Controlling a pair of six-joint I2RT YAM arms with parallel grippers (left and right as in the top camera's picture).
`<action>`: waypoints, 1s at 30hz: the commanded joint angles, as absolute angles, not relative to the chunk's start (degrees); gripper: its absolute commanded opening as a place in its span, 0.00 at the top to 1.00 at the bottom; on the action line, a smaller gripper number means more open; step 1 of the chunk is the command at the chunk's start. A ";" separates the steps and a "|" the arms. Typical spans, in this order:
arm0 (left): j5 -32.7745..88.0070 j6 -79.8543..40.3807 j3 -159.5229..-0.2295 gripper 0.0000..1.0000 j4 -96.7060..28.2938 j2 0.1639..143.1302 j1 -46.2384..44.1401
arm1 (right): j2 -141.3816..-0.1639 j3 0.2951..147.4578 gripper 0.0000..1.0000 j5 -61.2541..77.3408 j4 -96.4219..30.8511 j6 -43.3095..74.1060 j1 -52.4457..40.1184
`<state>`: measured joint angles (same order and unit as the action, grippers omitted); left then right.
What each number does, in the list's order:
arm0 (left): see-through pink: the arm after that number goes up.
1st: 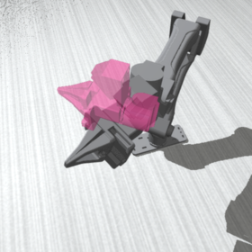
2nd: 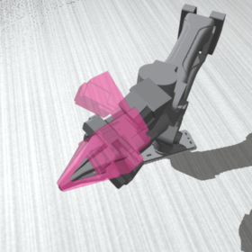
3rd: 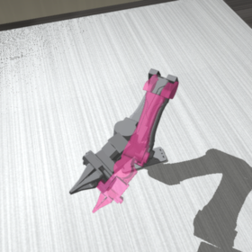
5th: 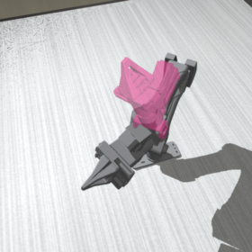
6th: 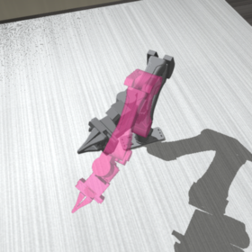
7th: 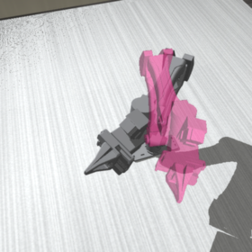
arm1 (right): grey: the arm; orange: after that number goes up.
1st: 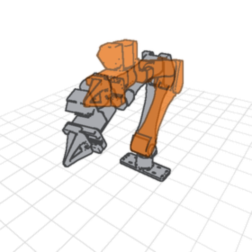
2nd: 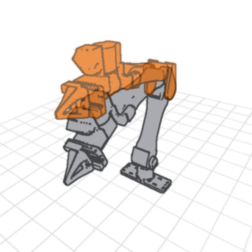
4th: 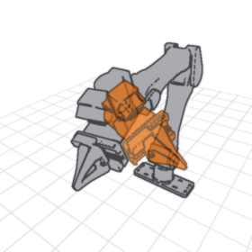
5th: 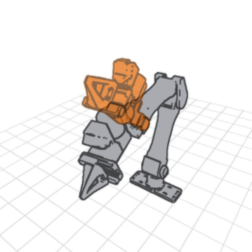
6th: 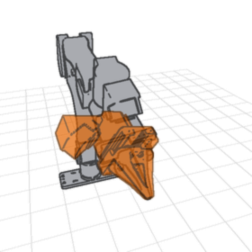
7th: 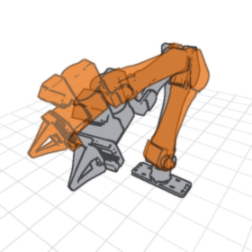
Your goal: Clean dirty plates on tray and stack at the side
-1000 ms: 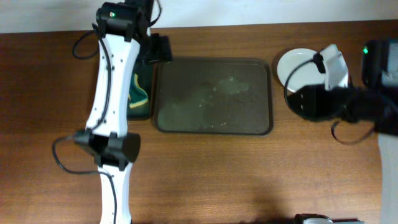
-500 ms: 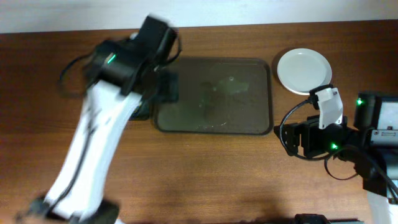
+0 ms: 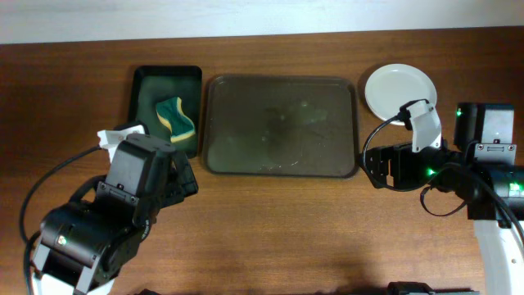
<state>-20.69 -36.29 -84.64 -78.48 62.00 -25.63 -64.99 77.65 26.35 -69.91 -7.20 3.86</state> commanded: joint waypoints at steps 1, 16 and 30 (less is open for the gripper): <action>-21.89 -37.08 -84.25 0.01 -78.26 61.06 -25.52 | -64.66 77.69 0.02 25.87 -69.56 -6.61 3.40; -21.89 -37.08 -84.27 0.01 -78.26 61.04 -25.52 | -65.82 77.67 0.02 25.69 -69.58 -6.66 3.40; -21.89 -37.08 -84.27 0.01 -78.26 61.04 -25.52 | -57.25 64.01 0.02 20.29 -55.81 -6.63 3.38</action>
